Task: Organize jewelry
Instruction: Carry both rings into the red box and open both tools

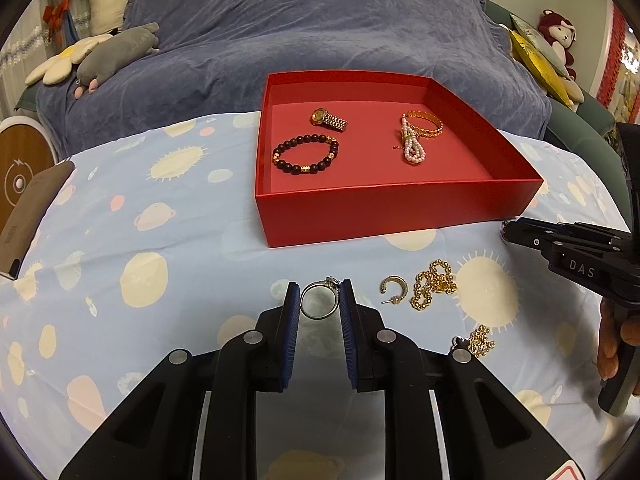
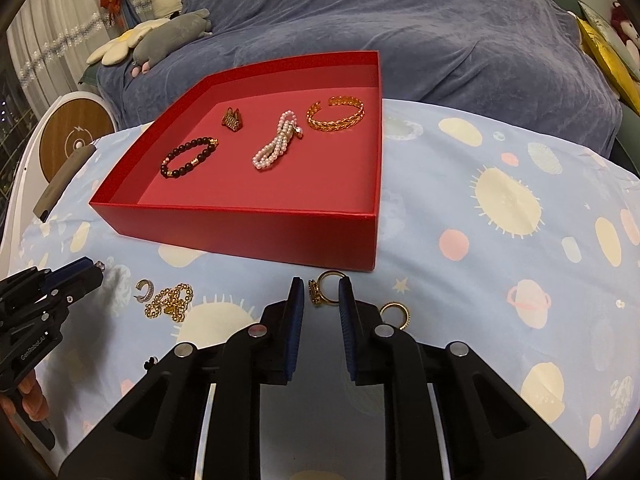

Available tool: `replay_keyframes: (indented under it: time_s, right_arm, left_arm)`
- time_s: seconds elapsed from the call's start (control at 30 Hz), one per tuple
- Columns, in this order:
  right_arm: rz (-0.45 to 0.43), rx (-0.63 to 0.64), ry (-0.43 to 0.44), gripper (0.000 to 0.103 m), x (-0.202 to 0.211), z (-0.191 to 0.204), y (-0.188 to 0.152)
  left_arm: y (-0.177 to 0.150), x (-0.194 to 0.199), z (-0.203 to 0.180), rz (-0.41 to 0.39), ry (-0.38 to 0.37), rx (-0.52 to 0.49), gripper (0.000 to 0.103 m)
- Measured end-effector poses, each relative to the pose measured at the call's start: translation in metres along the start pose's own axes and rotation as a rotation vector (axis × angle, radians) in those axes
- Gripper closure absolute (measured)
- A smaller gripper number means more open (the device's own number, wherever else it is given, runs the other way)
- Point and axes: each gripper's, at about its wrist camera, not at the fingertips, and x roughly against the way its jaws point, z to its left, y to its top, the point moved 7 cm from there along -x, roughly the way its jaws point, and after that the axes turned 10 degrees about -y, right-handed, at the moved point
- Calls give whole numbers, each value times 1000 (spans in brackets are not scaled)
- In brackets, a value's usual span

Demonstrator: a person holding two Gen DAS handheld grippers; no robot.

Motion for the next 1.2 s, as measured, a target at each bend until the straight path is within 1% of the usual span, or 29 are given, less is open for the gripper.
replay_keyframes:
  time_s: [0.1,0.37,0.53,0.8,0.97,1.2]
  right_arm:
    - [11,4,0,92,-5,1,-1]
    - [10,17,2,93,-4,3,-2]
    - [11,18,23,94,3,8,-4]
    - [-15,22,56,94,20,14,1]
    - [-46,13,91,94,37,18,10]
    - [-84,-9,128,94,57,22,23]
  left_arm:
    - [0,0,0,0,-1,0,86]
    - [-2,-1,-1,4,1,0,86]
    - [-4,-1,-3,2,0,-1,86]
    - [-1,4,-4,-10,-12,-1,86]
    - [7,13,-5,-31,-24,2,86]
    - [30,37,-11,-91,-50,-6,86]
